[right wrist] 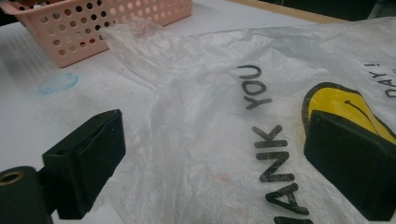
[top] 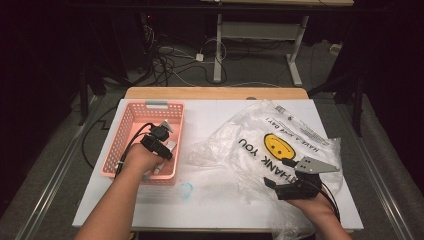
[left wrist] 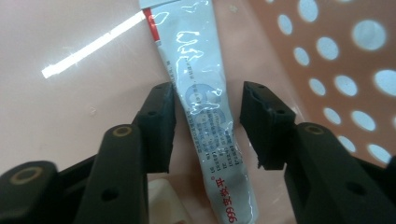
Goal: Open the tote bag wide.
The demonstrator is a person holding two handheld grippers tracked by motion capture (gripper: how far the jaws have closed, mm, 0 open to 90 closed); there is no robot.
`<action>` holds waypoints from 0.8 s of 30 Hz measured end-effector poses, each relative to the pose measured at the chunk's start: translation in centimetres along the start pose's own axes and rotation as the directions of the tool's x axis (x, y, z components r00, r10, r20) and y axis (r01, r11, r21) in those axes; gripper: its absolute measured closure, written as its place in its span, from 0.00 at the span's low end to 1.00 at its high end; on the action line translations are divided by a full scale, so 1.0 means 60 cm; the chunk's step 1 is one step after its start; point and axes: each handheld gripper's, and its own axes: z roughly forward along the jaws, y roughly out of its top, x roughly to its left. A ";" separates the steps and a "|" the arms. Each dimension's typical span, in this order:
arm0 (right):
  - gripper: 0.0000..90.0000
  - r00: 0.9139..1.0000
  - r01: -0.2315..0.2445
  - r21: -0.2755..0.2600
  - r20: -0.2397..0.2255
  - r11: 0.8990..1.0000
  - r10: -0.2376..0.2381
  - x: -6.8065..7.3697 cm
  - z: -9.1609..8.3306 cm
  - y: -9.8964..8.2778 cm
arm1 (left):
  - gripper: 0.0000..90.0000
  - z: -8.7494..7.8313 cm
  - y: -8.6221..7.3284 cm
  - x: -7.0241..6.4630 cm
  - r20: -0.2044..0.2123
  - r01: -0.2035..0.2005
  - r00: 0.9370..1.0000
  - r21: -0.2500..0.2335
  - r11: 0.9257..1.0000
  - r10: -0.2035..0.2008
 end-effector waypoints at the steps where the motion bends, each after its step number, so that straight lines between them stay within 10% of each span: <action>1: 0.09 1.000 0.001 0.004 -0.006 1.000 -0.001 0.001 0.001 0.001 | 0.63 0.000 0.000 0.000 -0.001 0.001 1.000 -0.001 1.000 -0.001; 16: 0.34 0.996 0.075 0.034 -0.045 0.997 -0.073 0.008 0.051 0.057 | 0.72 0.000 -0.001 0.000 0.003 0.006 1.000 -0.008 1.000 -0.006; 24: 0.46 0.994 0.066 0.126 -0.090 0.990 -0.055 0.006 0.066 0.016 | 0.72 0.001 -0.003 0.000 0.003 0.009 1.000 -0.019 1.000 -0.009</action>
